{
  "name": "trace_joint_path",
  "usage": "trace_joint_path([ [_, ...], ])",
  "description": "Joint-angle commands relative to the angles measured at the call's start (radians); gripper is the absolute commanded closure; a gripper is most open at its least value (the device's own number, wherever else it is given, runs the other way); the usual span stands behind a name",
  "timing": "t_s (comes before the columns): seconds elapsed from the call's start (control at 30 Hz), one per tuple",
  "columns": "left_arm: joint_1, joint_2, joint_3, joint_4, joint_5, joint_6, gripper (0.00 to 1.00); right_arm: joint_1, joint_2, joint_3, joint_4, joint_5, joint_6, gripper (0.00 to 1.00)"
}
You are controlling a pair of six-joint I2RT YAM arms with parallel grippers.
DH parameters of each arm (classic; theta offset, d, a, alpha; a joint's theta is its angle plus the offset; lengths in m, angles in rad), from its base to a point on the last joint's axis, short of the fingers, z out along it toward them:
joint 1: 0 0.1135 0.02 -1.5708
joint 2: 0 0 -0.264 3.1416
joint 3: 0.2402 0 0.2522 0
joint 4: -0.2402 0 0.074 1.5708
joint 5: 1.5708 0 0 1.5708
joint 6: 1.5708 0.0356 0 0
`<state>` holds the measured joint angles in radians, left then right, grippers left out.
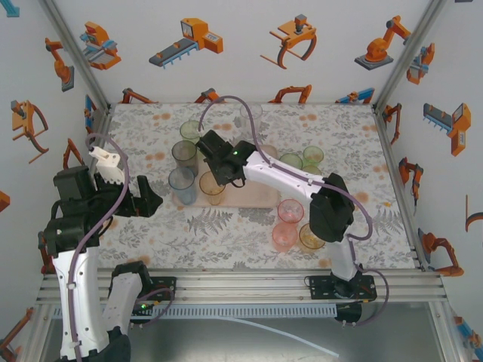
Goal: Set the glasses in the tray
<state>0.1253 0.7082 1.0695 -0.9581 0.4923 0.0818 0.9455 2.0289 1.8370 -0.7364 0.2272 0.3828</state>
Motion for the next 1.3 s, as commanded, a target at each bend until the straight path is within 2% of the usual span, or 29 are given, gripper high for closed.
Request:
trace_joint_path([
  [0.0,0.004,-0.004,0.019,0.001,0.026,-0.009,0.0,-0.004,0.009,0.033,-0.002,-0.016,0.019,0.96],
  [0.23,0.004,-0.002,0.015,0.005,0.029,-0.008,0.0,-0.011,0.015,0.043,-0.016,-0.016,0.019,0.92],
  [0.9,0.004,-0.009,0.019,0.007,0.031,-0.005,0.0,-0.016,0.039,0.136,-0.066,0.008,0.013,0.64],
  [1.27,0.004,-0.009,0.048,-0.007,-0.024,0.023,0.0,-0.015,-0.038,0.151,-0.073,0.006,-0.004,0.58],
])
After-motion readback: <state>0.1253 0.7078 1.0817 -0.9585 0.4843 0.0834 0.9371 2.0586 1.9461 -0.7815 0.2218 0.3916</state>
